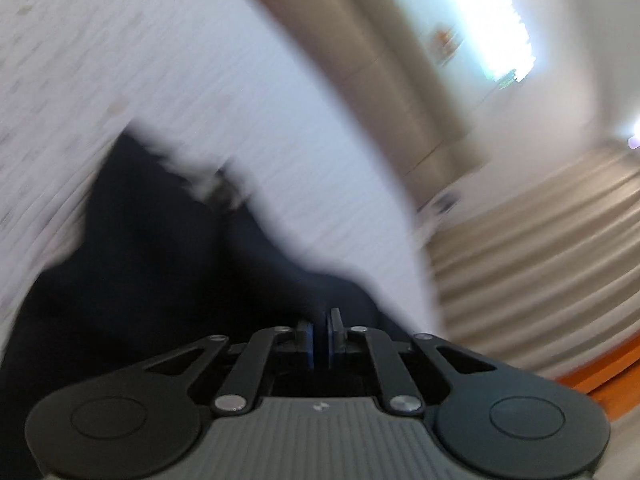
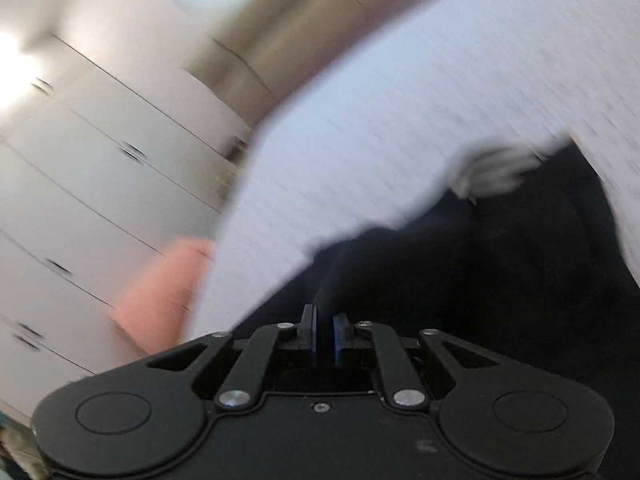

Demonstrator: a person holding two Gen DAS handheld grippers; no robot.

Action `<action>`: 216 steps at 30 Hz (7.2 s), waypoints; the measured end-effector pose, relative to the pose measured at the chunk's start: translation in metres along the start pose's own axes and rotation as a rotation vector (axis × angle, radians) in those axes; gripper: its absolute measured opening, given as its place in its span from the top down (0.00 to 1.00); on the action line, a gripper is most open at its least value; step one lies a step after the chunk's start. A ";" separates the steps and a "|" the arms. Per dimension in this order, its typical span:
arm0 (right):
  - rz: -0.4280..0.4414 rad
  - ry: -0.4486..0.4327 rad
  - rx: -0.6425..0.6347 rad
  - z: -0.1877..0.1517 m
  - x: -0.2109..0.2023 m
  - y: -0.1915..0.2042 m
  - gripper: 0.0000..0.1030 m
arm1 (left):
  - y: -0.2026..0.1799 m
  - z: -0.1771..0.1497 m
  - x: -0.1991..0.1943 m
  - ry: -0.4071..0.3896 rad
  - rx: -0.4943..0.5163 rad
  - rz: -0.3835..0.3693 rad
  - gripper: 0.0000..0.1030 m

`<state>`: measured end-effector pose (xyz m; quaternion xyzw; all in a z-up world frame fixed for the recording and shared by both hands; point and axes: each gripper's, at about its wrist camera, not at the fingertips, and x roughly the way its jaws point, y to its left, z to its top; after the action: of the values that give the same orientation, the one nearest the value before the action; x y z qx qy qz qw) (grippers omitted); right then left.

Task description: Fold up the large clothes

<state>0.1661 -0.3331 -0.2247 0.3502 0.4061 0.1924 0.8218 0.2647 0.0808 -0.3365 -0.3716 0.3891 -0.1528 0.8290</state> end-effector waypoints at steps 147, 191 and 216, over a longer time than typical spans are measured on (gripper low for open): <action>-0.498 0.125 -0.317 -0.005 -0.044 -0.105 0.33 | -0.011 0.013 -0.030 0.035 0.285 0.432 0.41; -0.538 -0.329 -0.565 0.078 -0.002 0.000 0.87 | -0.060 0.130 0.021 -0.327 0.347 0.301 0.88; -0.384 -0.007 -0.506 0.004 0.053 0.051 0.85 | -0.048 0.044 0.002 -0.168 0.372 0.382 0.79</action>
<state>0.1993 -0.2683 -0.2135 0.0523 0.4014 0.1274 0.9055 0.3015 0.0693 -0.2838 -0.1441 0.3471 -0.0312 0.9262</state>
